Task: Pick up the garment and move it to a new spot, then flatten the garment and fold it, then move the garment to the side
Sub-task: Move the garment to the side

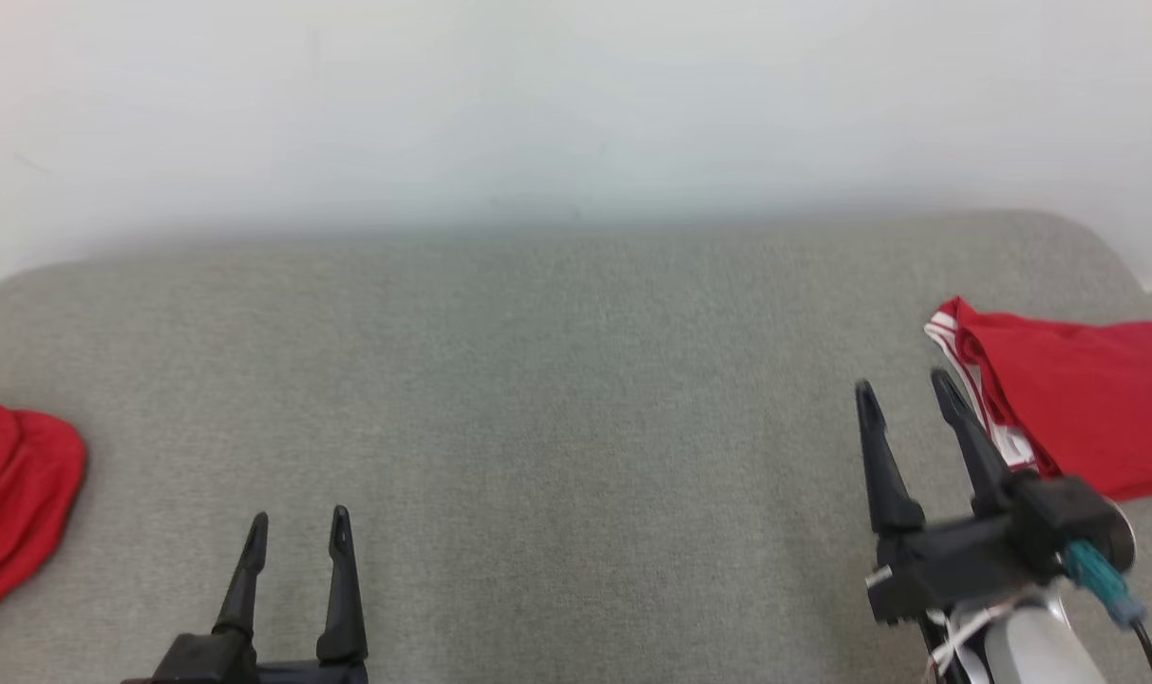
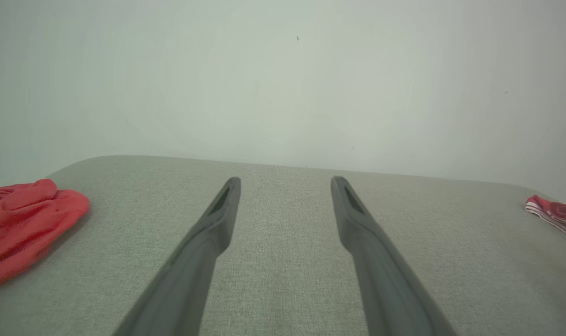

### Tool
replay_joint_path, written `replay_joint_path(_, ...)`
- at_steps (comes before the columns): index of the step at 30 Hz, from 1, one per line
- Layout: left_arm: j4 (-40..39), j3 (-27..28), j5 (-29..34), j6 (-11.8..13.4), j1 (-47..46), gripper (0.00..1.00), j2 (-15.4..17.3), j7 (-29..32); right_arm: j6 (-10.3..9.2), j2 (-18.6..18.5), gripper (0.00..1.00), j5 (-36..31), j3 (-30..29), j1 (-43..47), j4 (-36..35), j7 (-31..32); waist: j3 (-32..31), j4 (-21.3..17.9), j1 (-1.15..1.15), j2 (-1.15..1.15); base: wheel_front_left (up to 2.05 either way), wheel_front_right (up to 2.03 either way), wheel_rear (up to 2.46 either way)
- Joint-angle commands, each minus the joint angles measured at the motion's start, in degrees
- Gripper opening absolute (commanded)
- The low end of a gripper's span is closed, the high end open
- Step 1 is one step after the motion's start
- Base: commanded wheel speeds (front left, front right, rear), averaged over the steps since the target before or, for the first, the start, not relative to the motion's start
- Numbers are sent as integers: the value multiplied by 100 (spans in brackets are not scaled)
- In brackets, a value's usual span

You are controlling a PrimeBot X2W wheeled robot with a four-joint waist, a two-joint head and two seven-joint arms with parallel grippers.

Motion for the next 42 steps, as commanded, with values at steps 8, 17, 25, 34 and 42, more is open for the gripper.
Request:
replay_joint_path(8,12,42,309,-268,381,100,-67,-20,-15,177,100,-99,-260,979,-605,-5,-470,263,1,1,0,0,0)
replay_joint_path(17,-26,-3,499,-334,813,100,-106,-20,-15,349,100,-109,-343,1878,-1029,-5,-694,310,1,1,0,0,0)
replay_joint_path(25,-73,-59,477,-357,928,100,-115,-20,-15,379,100,-168,-360,2109,-1016,-5,-749,348,1,1,0,0,0)
replay_joint_path(34,-114,-147,430,-305,916,100,-116,-20,-15,403,100,-165,-391,2101,-992,-5,-689,354,1,1,0,0,0)
replay_joint_path(42,-96,-151,452,-315,847,100,-116,-21,-15,447,100,-104,-442,2048,-975,-5,-650,349,1,1,0,0,0)
